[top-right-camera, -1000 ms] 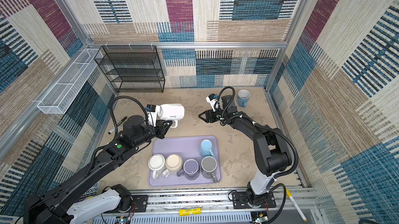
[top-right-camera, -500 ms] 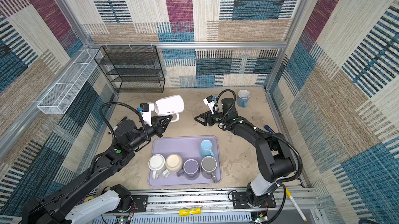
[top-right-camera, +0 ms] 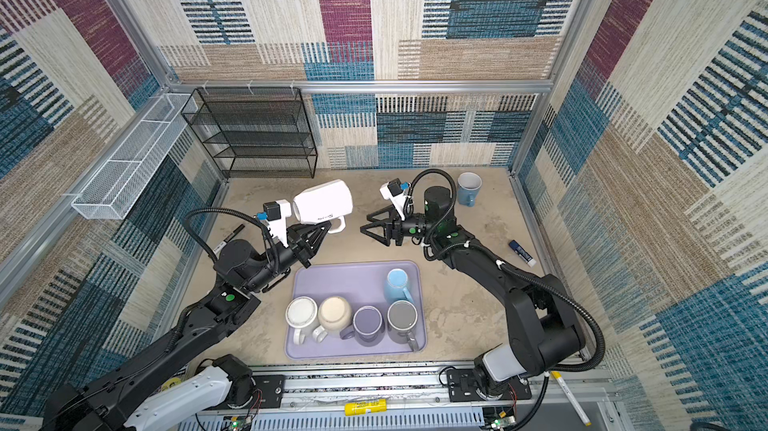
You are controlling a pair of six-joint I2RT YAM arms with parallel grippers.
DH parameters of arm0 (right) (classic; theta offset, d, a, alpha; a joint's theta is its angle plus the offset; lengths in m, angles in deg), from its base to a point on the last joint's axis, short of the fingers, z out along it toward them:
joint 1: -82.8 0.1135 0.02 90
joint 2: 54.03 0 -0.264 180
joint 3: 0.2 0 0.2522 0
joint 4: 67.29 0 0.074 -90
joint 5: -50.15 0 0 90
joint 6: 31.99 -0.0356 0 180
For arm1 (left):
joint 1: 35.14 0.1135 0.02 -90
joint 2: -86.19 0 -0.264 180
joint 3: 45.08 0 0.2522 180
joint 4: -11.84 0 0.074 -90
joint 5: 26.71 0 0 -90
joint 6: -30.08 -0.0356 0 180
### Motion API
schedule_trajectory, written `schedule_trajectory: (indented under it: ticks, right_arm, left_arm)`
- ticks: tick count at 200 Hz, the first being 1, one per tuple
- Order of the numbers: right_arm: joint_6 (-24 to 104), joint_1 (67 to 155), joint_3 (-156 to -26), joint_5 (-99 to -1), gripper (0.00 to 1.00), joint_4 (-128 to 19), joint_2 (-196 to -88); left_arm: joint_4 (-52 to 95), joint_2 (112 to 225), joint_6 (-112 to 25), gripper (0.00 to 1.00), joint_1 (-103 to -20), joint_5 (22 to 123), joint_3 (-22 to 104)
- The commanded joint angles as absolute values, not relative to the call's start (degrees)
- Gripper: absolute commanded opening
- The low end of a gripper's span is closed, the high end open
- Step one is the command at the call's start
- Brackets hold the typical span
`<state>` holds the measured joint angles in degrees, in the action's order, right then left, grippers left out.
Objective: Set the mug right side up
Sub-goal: 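Carry the white mug toward the right gripper while the right gripper approaches it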
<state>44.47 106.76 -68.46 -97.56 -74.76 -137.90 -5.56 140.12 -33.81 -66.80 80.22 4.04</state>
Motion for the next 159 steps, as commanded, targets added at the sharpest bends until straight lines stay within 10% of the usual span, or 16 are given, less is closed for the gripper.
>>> schedule_trajectory:
  ticks: [1, 159]
  right_arm:
    - [41.7, 107.5, -68.3, -99.6, 0.65, -81.4, -136.5]
    - [35.1, 114.5, -70.4, -105.7, 0.44, -96.4, -136.2]
  left_arm:
    - [-16.1, 140.1, -32.1, 0.00, -66.8, 82.9, 3.8]
    - [-24.3, 142.2, -30.2, 0.00, -66.8, 92.7, 2.6]
